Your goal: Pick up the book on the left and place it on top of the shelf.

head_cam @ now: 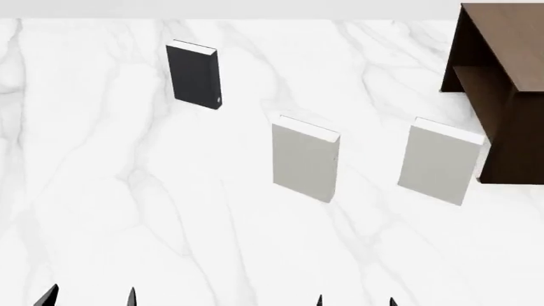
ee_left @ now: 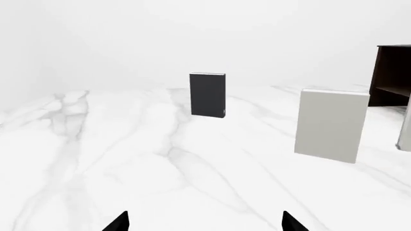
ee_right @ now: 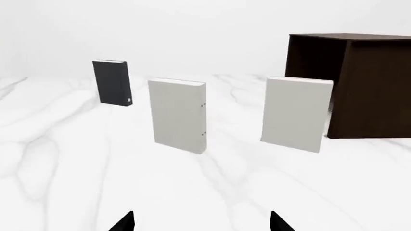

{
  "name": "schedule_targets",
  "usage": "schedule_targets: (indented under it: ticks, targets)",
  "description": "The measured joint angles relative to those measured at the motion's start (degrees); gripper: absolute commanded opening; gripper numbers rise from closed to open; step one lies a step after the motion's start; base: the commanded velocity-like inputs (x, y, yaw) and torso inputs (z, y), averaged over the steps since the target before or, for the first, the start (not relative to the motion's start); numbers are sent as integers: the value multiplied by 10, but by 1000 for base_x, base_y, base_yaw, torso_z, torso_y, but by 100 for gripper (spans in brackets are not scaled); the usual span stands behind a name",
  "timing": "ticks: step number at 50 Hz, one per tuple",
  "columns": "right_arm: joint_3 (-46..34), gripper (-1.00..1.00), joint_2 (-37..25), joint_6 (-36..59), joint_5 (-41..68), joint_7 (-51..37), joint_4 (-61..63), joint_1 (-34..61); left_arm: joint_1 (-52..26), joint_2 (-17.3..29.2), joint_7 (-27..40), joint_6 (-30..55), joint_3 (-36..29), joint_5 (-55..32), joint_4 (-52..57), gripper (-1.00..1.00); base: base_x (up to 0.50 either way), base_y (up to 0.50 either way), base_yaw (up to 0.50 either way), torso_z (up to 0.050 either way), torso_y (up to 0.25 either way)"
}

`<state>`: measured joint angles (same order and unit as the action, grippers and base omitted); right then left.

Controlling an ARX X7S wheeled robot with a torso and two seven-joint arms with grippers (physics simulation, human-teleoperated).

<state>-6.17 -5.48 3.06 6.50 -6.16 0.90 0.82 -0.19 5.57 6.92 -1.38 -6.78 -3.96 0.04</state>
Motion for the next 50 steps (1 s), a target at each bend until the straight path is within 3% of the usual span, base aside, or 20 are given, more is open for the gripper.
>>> schedule_targets:
  ticks: [6,13,21,29,38,50]
  targets:
    - [-3,100,-9,53,12,-3,37,17,-14,7,7,54,0,-10,37,100,0,0,0,0,0]
    - [-2,100,-24,199,43,-10,116,92,-76,24,12,182,4,-28,114,100,0,0,0,0,0]
    - [5,100,-34,392,89,-15,181,241,-219,50,5,366,4,-53,188,100,0,0,0,0,0]
    - [20,100,-32,553,128,-17,169,416,-381,67,-11,510,5,-77,201,100,0,0,0,0,0]
    - [20,100,-27,635,141,-24,135,543,-500,83,-26,584,1,-88,180,100,0,0,0,0,0]
    - [23,100,-27,681,163,-19,121,604,-557,93,-32,612,-6,-91,164,100,285,0,0,0,0]
